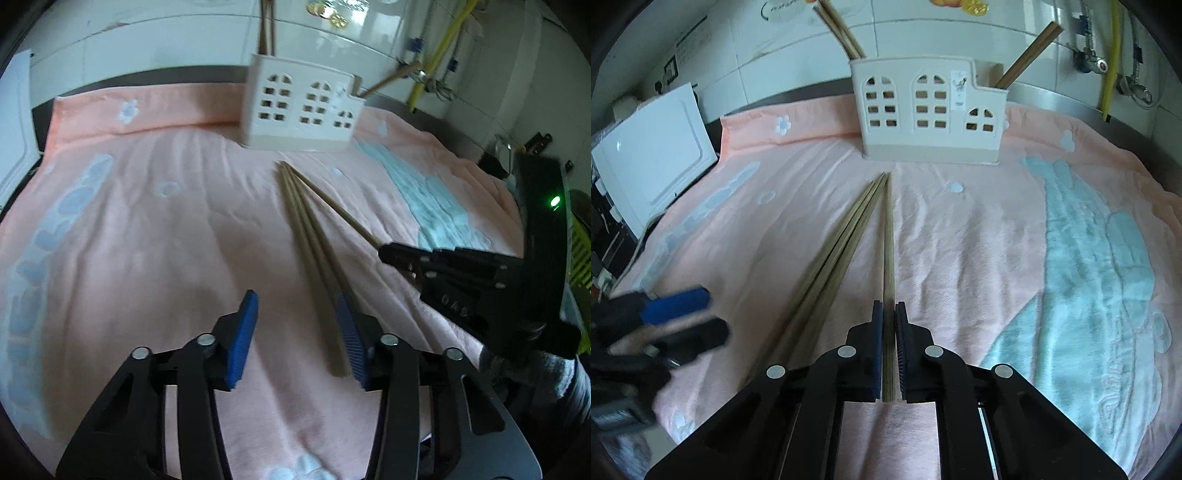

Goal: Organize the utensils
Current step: 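Close the right tool on a chopstick while the left tool grasps another chopstick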

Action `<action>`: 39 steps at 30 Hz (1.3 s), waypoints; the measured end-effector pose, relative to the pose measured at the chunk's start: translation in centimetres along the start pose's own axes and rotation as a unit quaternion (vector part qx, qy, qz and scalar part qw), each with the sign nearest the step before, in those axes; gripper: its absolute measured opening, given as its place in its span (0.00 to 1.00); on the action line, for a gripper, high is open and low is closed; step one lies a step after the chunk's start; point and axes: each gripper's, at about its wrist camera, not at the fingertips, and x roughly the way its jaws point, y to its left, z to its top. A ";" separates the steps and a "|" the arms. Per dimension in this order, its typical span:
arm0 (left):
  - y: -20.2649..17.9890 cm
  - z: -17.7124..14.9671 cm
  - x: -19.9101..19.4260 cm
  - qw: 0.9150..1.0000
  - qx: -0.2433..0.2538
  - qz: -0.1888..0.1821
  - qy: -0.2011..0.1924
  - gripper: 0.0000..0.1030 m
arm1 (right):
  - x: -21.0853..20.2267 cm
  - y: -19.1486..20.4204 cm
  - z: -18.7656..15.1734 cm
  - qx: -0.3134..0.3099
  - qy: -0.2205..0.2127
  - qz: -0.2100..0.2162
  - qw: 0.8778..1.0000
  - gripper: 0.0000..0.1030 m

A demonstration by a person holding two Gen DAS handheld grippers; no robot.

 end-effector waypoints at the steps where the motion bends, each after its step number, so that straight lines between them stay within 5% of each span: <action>1: -0.2 0.0 0.3 1.000 0.001 -0.002 0.003 0.35 | -0.2 -0.1 0.0 0.001 -0.002 0.001 1.000 0.06; 5: -0.9 0.0 1.6 1.000 0.002 -0.011 0.018 0.19 | -1.4 -0.4 0.2 0.008 -0.015 0.008 1.000 0.06; 11: -1.3 0.1 3.0 1.000 0.005 0.000 0.031 0.12 | -2.3 -0.8 0.1 0.016 -0.027 0.015 0.999 0.06; 28: -2.7 0.6 4.4 0.997 0.015 0.061 0.034 0.08 | -3.2 -1.8 0.2 0.027 -0.041 0.020 0.999 0.06; 39: -0.8 3.1 0.9 0.999 -0.002 0.037 -0.016 0.05 | -5.7 -2.3 2.0 0.023 -0.075 0.018 0.997 0.06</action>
